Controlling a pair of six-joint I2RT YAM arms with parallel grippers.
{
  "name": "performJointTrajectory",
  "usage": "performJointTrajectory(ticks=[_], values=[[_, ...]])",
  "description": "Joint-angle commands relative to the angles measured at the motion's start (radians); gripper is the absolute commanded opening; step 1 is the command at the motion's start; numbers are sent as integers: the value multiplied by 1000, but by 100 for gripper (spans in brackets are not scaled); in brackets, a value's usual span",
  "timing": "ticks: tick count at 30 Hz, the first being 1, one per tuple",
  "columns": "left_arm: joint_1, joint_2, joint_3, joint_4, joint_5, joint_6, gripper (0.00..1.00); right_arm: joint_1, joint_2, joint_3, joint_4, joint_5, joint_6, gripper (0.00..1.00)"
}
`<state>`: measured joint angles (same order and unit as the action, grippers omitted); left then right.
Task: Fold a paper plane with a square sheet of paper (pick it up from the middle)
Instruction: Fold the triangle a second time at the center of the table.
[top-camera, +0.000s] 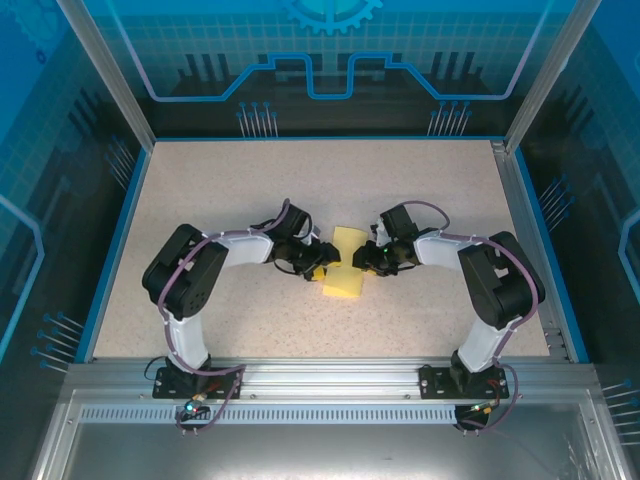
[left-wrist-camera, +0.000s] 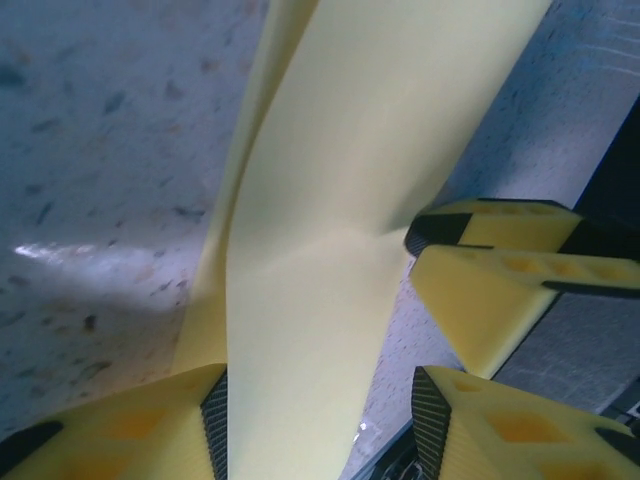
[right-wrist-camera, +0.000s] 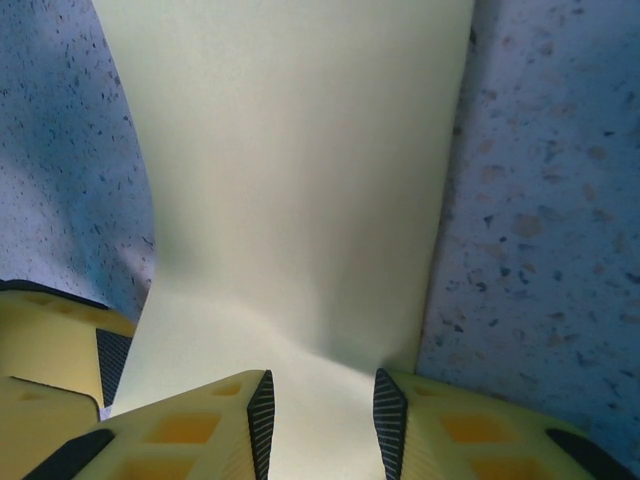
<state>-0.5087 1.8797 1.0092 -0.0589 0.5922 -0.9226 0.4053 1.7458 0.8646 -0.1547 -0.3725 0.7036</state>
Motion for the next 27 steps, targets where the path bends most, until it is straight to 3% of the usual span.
performJointTrajectory(ticks=[1, 14, 22, 27], values=[[0, 30, 43, 9, 20, -32, 52, 0, 34, -24, -21, 0, -1, 36], [43, 101, 94, 63, 33, -50, 49, -3, 8, -8, -6, -29, -4, 36], [49, 123, 132, 50, 53, -38, 35, -5, -45, 8, -30, -31, -21, 39], [55, 105, 119, 64, 55, -37, 25, -6, -165, -13, -46, 1, -45, 43]])
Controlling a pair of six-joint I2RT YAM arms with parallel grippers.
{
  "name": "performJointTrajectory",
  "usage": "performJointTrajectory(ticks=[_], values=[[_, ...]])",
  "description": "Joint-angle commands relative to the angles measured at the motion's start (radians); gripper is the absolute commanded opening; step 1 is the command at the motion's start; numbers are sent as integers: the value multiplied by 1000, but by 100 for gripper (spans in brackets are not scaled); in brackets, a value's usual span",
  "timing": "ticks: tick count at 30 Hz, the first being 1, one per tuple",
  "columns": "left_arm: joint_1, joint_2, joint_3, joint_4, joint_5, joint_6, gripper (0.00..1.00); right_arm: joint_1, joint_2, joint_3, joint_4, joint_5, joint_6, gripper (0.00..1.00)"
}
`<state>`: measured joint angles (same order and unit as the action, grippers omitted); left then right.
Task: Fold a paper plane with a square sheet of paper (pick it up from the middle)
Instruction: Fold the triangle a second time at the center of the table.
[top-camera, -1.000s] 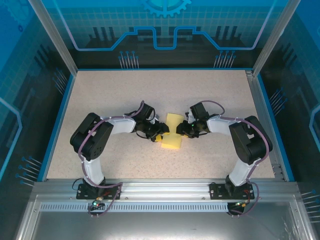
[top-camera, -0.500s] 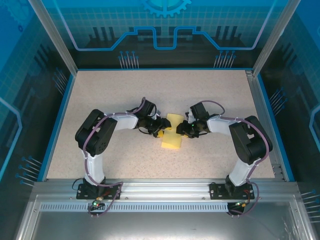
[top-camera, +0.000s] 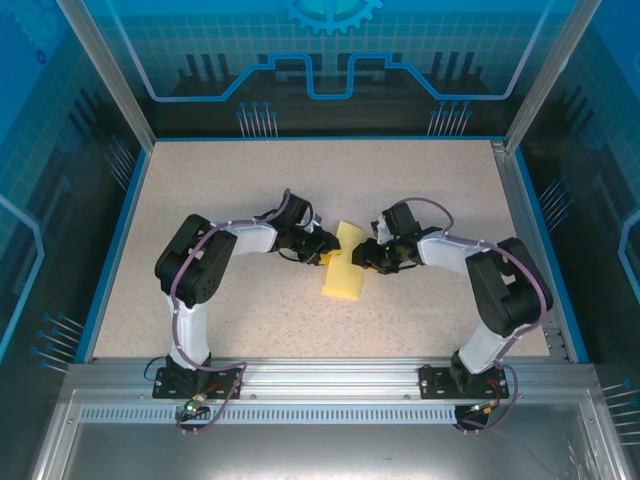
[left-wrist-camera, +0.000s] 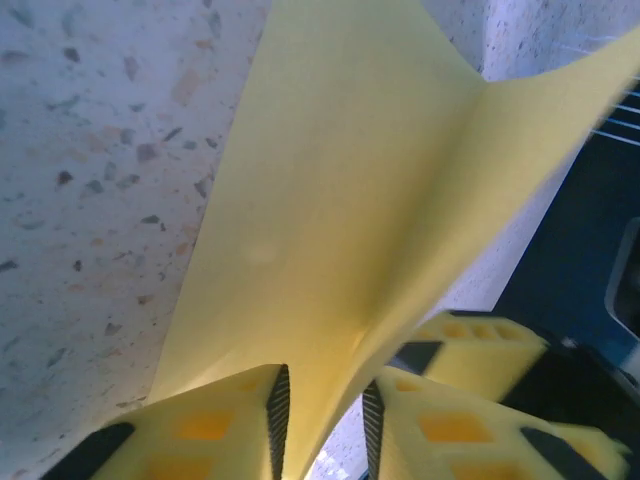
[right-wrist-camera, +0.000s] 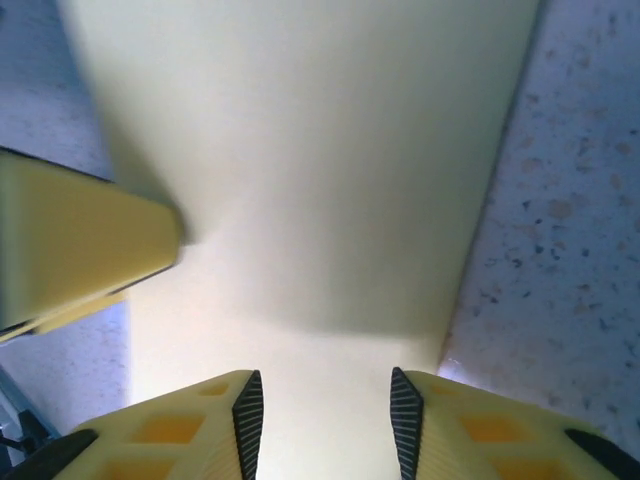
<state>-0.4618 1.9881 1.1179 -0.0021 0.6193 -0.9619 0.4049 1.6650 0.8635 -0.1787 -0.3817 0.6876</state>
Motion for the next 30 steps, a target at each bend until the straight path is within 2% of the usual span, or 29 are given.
performJointTrajectory(ticks=[1, 4, 6, 12, 19, 24, 30], values=[[8, -7, 9, 14, 37, 4, 21, -5, -116, -24, -25, 23, -34, 44], [8, -18, 8, 29, 57, 2, 16, 10, -197, -54, -39, 49, -70, 50], [8, -23, 12, 27, 61, -4, 14, 52, -243, -59, -75, 111, -100, 52], [9, -35, 14, 2, 59, -1, 13, 275, -290, -29, -156, 384, -185, 57], [8, -41, 16, -3, 62, 0, 14, 510, -206, 62, -213, 674, -222, 63], [9, -40, 19, -3, 65, -1, 14, 576, -124, 130, -232, 743, -233, 65], [8, -39, 20, -9, 63, -1, 14, 616, -15, 205, -303, 822, -213, 62]])
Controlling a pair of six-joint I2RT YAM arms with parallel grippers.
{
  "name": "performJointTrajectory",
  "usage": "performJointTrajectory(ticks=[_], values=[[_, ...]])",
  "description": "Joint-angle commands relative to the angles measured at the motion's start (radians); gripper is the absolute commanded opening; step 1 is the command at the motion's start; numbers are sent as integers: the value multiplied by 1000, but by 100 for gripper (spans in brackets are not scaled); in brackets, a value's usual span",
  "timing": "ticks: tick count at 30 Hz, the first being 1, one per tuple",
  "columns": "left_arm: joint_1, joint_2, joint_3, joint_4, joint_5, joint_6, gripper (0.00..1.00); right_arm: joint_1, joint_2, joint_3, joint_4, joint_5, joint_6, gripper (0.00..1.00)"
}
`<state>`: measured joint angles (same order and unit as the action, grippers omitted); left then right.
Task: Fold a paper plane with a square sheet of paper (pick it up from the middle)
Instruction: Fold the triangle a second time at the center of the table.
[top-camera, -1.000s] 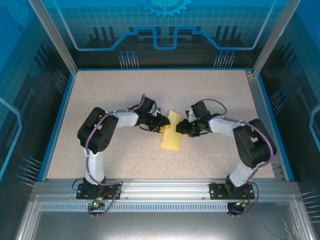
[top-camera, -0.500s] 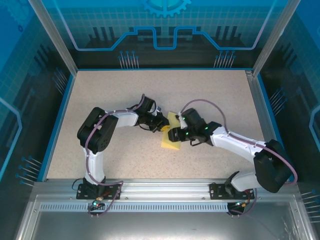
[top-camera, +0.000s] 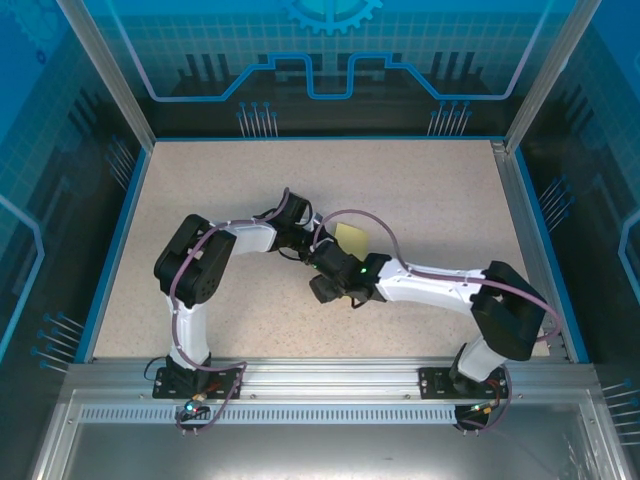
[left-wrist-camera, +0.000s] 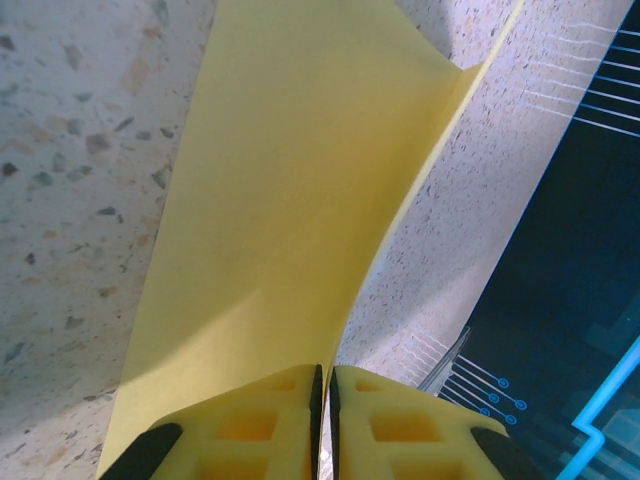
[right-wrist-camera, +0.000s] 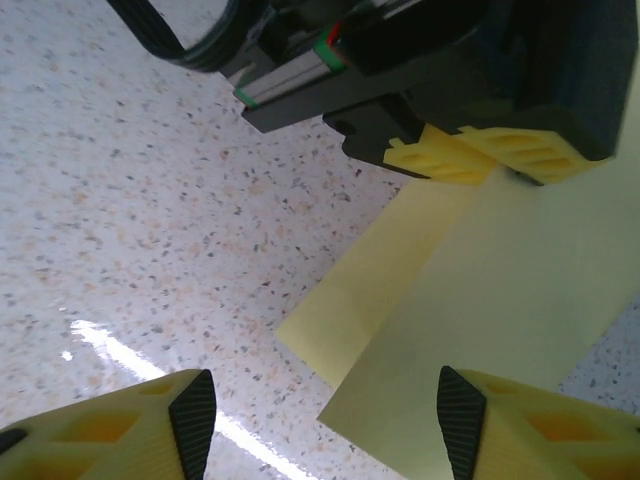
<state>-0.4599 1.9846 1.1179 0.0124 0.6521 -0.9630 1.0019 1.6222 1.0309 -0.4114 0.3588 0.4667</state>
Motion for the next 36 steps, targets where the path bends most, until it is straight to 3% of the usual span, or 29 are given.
performJointTrajectory(ticks=[1, 5, 12, 19, 22, 29, 36], values=[[6, -35, 19, -23, 31, 1, 13, 21, 31, 37, -73, 87, 13, 61], [6, -38, 17, -22, 34, 0, 13, 22, 23, 17, -63, 96, 17, 58], [6, -31, 20, -19, 38, 3, 13, 20, 42, 32, -89, 115, 19, 35], [6, -30, 25, -24, 40, 3, 14, 17, 20, 25, -89, 121, 9, 23], [6, -30, 28, -27, 38, 5, 14, 8, 3, 12, -83, 110, 6, 22], [7, -30, 37, -40, 32, 10, 14, -4, -28, -2, -79, 80, -4, 29], [6, -35, 32, -47, 29, 17, 13, -8, -27, -10, -84, 68, -3, 18]])
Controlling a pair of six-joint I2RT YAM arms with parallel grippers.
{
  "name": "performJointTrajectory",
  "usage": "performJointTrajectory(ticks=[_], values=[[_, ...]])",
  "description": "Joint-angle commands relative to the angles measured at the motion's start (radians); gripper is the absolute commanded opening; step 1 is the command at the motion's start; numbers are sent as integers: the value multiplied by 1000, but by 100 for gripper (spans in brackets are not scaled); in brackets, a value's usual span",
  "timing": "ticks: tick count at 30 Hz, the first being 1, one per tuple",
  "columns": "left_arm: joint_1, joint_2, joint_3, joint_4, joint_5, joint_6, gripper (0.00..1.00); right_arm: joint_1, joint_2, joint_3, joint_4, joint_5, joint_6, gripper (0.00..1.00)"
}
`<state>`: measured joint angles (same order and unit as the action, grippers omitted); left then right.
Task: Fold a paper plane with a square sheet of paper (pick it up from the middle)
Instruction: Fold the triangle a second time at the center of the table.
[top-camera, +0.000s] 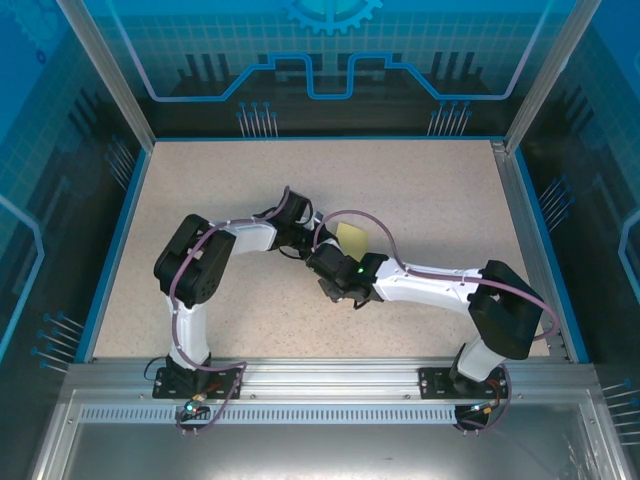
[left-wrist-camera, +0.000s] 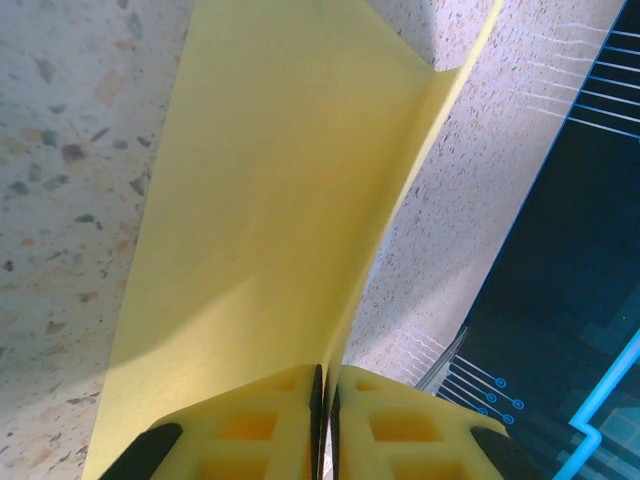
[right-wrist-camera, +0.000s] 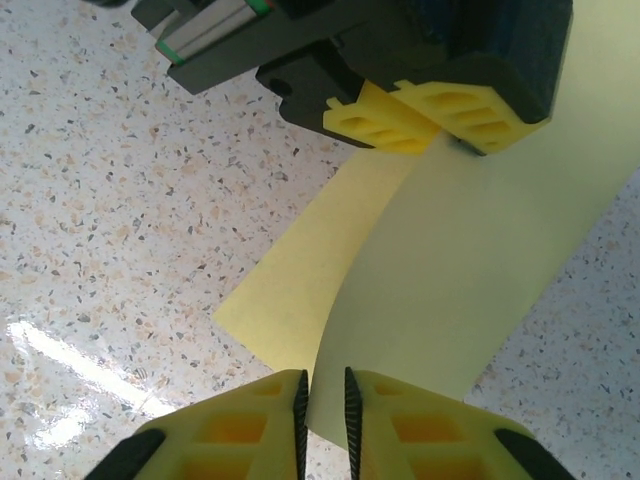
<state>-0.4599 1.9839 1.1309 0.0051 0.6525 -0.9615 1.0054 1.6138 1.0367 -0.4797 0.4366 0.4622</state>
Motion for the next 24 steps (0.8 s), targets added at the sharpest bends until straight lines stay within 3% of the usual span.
performJointTrajectory(ticks=[1, 10, 13, 15, 17, 19, 24], values=[[6, -34, 20, -41, 26, 17, 13, -12, -20, -18, -16, -9, 3, 18], [7, -54, 17, -57, 17, 27, 18, -46, -54, -42, 15, -58, -1, 3], [6, -71, 15, -80, -4, 41, 28, -73, -86, -71, 45, -106, -8, 0], [6, -91, 11, -100, -27, 47, 43, -102, -111, -95, 73, -163, -15, 0], [7, -117, 3, -131, -65, 57, 48, -141, -133, -122, 102, -242, -20, 0], [6, -148, -9, -164, -109, 71, 60, -178, -156, -148, 130, -300, -17, 0], [-10, -220, -74, -189, -168, 65, 56, -286, -160, -194, 168, -457, -29, 0]])
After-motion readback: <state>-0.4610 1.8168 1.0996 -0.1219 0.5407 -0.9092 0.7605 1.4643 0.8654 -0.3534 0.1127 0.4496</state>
